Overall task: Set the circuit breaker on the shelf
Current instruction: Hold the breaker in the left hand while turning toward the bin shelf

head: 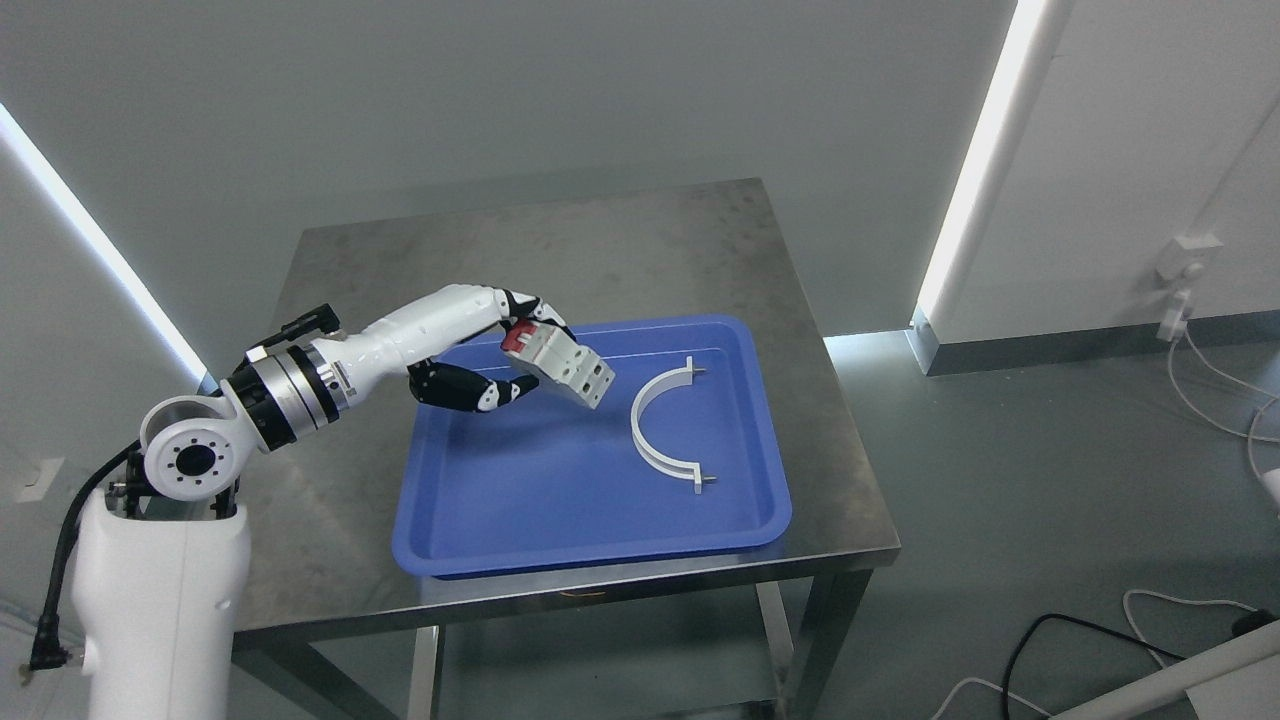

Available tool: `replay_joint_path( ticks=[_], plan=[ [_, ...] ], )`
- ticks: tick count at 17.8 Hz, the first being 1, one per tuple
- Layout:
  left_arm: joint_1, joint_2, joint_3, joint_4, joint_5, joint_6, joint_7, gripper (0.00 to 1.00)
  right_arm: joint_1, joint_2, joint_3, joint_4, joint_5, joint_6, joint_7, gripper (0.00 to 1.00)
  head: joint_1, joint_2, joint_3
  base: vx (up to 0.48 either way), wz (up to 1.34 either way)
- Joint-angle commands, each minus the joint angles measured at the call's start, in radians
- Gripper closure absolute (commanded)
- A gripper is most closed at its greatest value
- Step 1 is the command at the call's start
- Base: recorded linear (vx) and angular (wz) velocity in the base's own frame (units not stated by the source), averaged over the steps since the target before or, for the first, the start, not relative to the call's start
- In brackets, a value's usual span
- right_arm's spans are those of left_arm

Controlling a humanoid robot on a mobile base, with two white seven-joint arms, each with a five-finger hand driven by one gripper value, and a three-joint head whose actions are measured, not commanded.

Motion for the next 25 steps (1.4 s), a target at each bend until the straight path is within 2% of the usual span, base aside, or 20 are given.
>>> replay_joint_path(
  ticks=[1,3,5,9,11,16,19,25],
  plan=[
    [0.04,-0.219,0.332,-0.052,0.12,0.084,0.31,0.88,0.018,-0.017,0.0,0.0,-0.001,-0.057,0.0,0.0,0.0,0.0,0.0,-0.026,-0.13],
    [0.093,-0.219,0.309,-0.093,0.132,0.095,0.545,0.81,0.016,-0.017,0.0,0.0,0.001,-0.057,0.0,0.0,0.0,0.0,0.0,-0.106,-0.09],
    [0.182,-0.219,0.271,-0.142,0.167,0.098,0.652,0.83,0.016,-0.017,0.0,0.0,-0.001,-0.057,0.0,0.0,0.0,0.0,0.0,-0.255,-0.03],
    [0.317,-0.219,0.318,-0.198,0.291,0.081,0.664,0.9,0.016,-0.017,0.0,0.0,0.001,-0.057,0.0,0.0,0.0,0.0,0.0,-0.426,0.08],
    [0.374,-0.219,0.367,-0.198,0.296,0.027,0.66,0.93,0.016,-0.017,0.0,0.0,-0.001,-0.057,0.0,0.0,0.0,0.0,0.0,-0.462,0.17],
    [0.736,-0.219,0.322,-0.198,0.394,-0.184,0.598,0.94,0.016,-0.017,0.0,0.0,0.001,-0.057,0.0,0.0,0.0,0.0,0.0,-0.44,0.15],
    [0.772,-0.219,0.317,-0.198,0.443,-0.195,0.612,0.94,0.018,-0.017,0.0,0.0,0.001,-0.057,0.0,0.0,0.0,0.0,0.0,-0.449,-0.08],
    [0.784,-0.219,0.326,-0.198,0.443,-0.169,0.658,0.94,0.016,-0.017,0.0,0.0,0.001,-0.057,0.0,0.0,0.0,0.0,0.0,-0.402,0.11]
  ],
)
